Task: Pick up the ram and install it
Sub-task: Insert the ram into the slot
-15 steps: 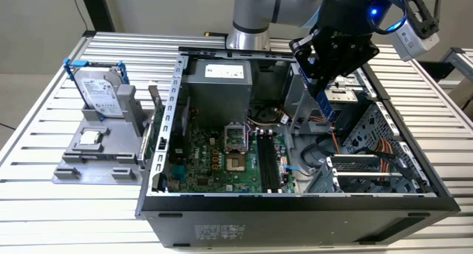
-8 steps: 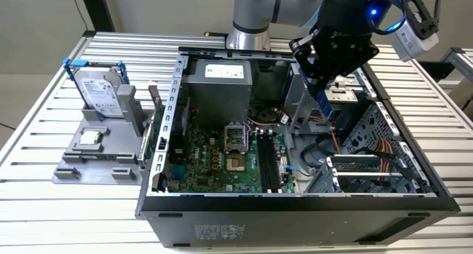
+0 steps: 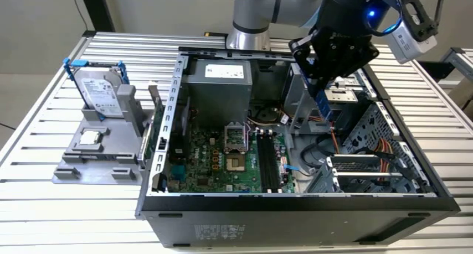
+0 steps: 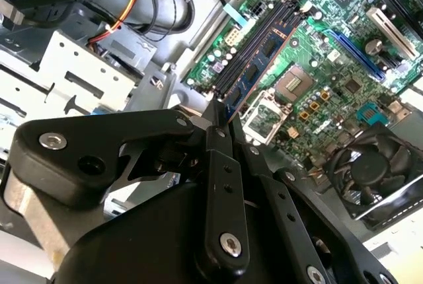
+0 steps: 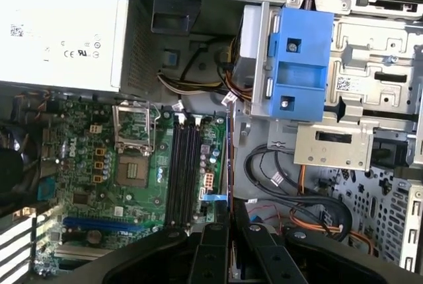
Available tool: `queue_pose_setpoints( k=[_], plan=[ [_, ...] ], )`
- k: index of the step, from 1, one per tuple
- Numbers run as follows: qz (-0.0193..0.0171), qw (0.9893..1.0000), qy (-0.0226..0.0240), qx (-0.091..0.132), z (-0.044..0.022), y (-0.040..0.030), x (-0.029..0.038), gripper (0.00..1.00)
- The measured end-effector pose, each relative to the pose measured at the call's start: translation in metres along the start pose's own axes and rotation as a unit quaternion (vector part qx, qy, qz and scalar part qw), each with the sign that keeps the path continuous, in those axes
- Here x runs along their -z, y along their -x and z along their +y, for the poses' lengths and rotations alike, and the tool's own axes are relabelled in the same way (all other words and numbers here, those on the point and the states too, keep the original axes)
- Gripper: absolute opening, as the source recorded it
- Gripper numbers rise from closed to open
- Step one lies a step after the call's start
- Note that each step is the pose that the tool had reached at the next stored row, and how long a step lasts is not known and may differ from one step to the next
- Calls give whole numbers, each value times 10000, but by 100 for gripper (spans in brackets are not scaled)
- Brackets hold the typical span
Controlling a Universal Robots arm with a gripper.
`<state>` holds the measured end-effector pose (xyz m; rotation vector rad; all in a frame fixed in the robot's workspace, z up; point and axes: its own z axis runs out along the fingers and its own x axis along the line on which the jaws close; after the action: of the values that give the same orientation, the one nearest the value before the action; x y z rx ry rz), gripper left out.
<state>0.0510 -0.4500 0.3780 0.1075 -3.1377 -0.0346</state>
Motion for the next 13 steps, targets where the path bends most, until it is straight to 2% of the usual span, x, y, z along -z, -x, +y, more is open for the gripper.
queue_pose_setpoints(
  k=[13],
  plan=[
    [-3, 9999, -1, -171, -11, 14, -58, 0]
  ],
)
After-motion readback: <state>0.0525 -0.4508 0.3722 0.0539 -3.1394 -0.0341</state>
